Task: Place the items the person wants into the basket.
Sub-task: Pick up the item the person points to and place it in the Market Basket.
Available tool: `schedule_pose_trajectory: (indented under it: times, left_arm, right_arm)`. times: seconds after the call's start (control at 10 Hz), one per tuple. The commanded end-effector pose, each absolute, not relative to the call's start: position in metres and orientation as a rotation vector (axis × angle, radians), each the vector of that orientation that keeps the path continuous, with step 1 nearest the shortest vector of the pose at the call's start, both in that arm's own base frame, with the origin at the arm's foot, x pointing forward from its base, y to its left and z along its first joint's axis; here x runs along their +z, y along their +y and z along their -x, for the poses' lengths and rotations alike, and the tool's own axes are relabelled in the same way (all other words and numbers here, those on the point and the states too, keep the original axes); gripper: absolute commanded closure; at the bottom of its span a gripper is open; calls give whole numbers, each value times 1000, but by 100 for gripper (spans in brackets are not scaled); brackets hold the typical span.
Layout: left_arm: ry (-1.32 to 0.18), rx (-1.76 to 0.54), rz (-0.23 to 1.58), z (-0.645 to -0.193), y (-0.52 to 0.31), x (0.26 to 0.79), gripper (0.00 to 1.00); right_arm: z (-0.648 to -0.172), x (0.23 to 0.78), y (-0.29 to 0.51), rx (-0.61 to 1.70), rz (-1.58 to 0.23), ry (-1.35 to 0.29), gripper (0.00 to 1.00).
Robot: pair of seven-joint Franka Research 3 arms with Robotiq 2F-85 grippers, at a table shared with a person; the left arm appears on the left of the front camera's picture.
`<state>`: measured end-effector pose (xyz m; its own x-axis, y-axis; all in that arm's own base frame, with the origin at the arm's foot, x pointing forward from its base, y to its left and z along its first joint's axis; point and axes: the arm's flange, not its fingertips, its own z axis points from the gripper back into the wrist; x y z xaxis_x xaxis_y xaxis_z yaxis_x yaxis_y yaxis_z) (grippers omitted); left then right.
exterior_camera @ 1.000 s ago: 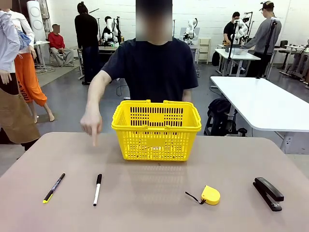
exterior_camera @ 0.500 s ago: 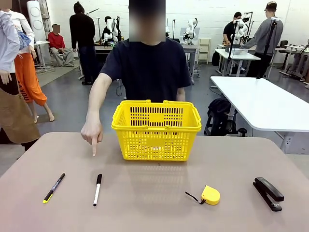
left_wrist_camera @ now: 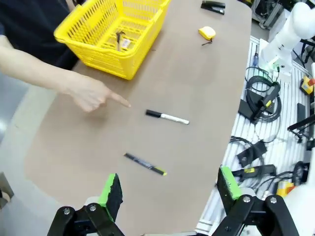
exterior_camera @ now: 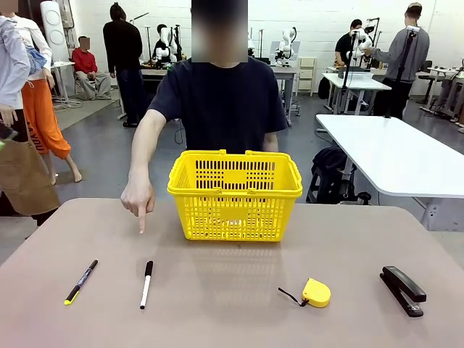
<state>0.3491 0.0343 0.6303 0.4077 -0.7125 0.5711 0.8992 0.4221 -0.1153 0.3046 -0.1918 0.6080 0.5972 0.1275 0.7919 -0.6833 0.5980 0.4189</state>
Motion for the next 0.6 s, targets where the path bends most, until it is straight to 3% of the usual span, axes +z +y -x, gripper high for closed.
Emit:
schedule_pose_trajectory:
  times: [0.0,0.3,0.5]
  left_arm:
    - [-330,-921,421,-373,-48,638,0]
    - [-160,-697,238,-369,-142,609,0]
    - [-107,-607,63,-351,-188,563,0]
  right_arm:
    - [-307,609,-191,541,-814,-823,0]
    - [-307,609,-191,541,-814,-823,0]
    - [-307,609,-191,541,-814,-823,0]
